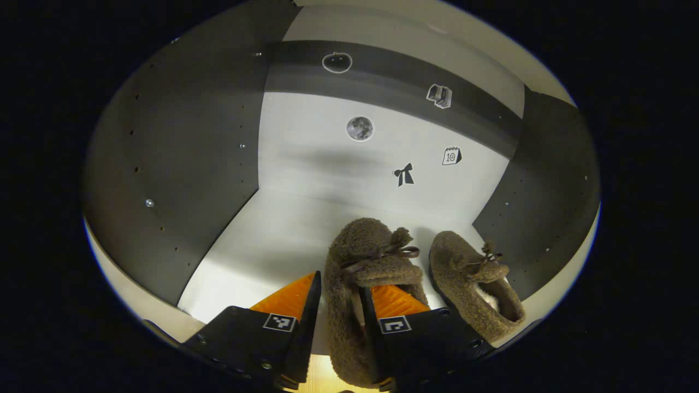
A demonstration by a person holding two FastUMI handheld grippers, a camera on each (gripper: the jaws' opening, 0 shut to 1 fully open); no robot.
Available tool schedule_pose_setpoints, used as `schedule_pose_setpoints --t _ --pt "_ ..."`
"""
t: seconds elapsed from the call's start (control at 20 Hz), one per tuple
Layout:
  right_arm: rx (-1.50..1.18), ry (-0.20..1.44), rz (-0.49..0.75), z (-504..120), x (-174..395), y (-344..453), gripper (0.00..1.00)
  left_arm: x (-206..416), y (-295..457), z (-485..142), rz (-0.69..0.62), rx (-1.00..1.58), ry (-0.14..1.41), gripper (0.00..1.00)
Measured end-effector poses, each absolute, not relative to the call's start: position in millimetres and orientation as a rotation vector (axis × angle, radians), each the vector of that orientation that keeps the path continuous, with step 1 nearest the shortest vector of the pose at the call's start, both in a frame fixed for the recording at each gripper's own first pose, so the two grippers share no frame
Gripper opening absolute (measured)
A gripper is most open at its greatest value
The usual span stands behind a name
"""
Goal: Grab one shoe with the right hand and put it into the shoe cabinet, grab the other shoe with the left hand and put it into the shoe cabinet; then close the right door with the right hand and the left door with the left hand.
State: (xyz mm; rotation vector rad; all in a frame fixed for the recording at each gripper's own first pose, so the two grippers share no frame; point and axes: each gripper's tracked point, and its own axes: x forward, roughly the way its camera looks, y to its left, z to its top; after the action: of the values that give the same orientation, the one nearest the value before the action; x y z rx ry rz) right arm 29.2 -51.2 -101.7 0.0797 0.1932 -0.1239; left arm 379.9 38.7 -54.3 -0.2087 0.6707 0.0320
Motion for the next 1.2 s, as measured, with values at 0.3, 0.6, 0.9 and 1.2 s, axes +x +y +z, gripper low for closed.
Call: schedule_pose_setpoints --t 0.3,0.6,0.9,1.2 --pt "0.066 0.194 -0.081 -100 29 -37 0.96 334 36 24 -0.04 -0.188 0.49 0.67" --pt "0.053 0.173 -0.02 -91 29 -17 0.96 261 43 78 -0.02 -0.074 0.296 0.88" --pt "0.045 0.162 0.015 -83 30 -6 0.96 184 46 80 0.018 0.018 0.107 0.89" --pt "0.026 0.159 0.026 -81 26 0 0.95 121 54 38 0.073 0.049 0.06 0.92"
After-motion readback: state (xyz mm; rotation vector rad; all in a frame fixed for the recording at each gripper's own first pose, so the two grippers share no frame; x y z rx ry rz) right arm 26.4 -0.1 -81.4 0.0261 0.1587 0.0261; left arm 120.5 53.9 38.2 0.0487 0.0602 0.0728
